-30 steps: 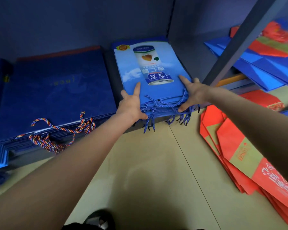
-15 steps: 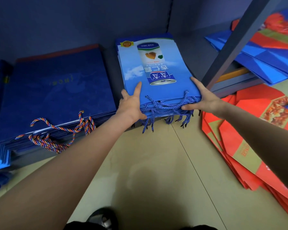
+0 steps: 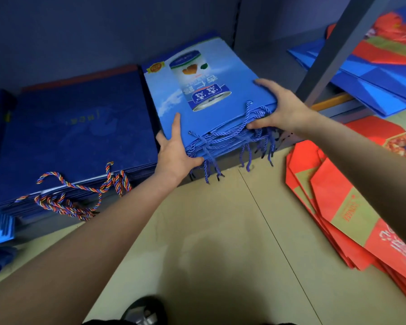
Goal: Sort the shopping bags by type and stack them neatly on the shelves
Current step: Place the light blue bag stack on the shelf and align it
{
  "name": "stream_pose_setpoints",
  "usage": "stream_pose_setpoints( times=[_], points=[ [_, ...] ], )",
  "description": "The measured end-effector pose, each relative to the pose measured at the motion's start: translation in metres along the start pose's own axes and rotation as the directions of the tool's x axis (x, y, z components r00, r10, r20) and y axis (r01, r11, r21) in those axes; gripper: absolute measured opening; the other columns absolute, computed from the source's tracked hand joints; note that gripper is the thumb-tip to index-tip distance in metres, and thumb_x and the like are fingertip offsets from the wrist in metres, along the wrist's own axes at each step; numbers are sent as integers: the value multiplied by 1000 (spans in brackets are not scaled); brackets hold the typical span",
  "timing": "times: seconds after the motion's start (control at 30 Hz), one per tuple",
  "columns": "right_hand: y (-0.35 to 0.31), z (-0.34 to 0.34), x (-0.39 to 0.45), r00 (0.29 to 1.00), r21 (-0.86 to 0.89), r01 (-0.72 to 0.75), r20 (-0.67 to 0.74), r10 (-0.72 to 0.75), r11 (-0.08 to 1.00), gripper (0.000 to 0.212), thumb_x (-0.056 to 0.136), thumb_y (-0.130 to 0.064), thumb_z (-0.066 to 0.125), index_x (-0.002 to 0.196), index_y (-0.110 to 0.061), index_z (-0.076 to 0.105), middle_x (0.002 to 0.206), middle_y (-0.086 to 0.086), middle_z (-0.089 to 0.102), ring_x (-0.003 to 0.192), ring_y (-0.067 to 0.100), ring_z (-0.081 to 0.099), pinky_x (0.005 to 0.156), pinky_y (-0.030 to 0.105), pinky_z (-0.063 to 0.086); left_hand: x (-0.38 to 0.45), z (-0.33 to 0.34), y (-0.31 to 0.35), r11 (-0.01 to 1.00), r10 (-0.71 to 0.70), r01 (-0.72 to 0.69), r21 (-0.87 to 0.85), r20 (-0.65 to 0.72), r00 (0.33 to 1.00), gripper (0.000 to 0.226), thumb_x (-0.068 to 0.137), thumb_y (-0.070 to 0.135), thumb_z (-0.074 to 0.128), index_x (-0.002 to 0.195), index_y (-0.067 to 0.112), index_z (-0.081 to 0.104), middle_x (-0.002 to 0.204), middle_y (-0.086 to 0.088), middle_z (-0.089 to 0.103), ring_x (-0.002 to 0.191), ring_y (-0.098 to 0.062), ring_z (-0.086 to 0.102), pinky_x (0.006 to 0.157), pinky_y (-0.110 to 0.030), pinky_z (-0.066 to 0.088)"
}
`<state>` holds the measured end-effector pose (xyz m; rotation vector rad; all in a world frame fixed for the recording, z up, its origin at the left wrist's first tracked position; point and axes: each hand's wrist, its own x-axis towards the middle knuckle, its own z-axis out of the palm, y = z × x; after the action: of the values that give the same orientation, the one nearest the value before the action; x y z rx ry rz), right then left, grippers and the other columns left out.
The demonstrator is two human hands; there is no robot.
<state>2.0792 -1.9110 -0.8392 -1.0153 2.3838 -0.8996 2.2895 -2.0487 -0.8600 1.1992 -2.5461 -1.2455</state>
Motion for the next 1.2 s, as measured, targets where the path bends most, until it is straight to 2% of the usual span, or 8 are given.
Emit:
stream_pose_setpoints(
  times=[0.13,0.33,0.5,0.63,0.73,0.9,1.07,1.2],
  points=[
    [11,8,-1,985,-15,-48,166,50,999,103,64,-21,85,147,-26,24,139,3,42,122,14,42,98,14,30,-4,0,2,997,18,-17,77,-12,1000,111,72,17,80,148,37,1,153,-16,-3,128,-36,39,103,-37,37],
    [18,7,-4,983,-344,76,185,-12,936,124,59,-25,88,149,-35,3,150,18,10,137,34,26,112,30,23,-4,-3,13,936,-21,-11,351,87,996,118,74,13,79,146,39,-10,152,-23,-14,92,-29,51,72,-30,40],
    [13,12,-18,976,-503,187,194,-100,844,128,63,-13,85,145,-44,-8,154,7,-19,131,41,32,102,46,40,3,-6,11,908,5,-39,416,83,997,108,80,7,72,147,39,-7,152,-24,-9,91,-30,49,75,-34,45],
    [7,16,-20,988,-527,126,143,-58,840,120,70,-6,80,147,-39,-6,155,10,-14,126,41,39,96,45,45,3,-6,13,914,5,-26,405,51,999,105,82,1,69,147,40,-4,152,-21,-6,85,-29,47,71,-33,44],
    [8,14,-20,988,-496,101,150,-30,862,118,70,-8,80,148,-38,-4,155,11,-9,128,40,37,100,45,42,-1,-6,17,912,8,-27,409,49,999,107,80,1,70,148,37,-4,153,-20,-10,110,-35,48,84,-35,45],
    [11,5,-33,989,-466,105,142,-43,878,118,67,-18,83,149,-31,-2,153,14,1,128,40,37,104,41,37,-19,-17,23,738,221,-194,647,41,974,94,85,26,66,150,25,-4,154,-20,-11,143,-38,-1,116,-45,8],
    [19,-18,-67,985,-432,94,172,-21,897,114,70,-13,80,150,-26,-1,142,16,21,115,35,47,98,35,38,-49,-22,35,611,542,-422,670,34,840,60,84,8,55,140,8,36,149,-22,24,134,-39,28,111,-48,19],
    [39,-53,-105,982,-480,8,169,84,877,106,75,-13,76,150,-21,3,121,17,33,93,31,51,79,29,35,-69,-8,62,555,599,-518,650,119,792,55,81,1,52,134,4,43,145,-21,32,124,-39,38,106,-47,25]
  ],
)
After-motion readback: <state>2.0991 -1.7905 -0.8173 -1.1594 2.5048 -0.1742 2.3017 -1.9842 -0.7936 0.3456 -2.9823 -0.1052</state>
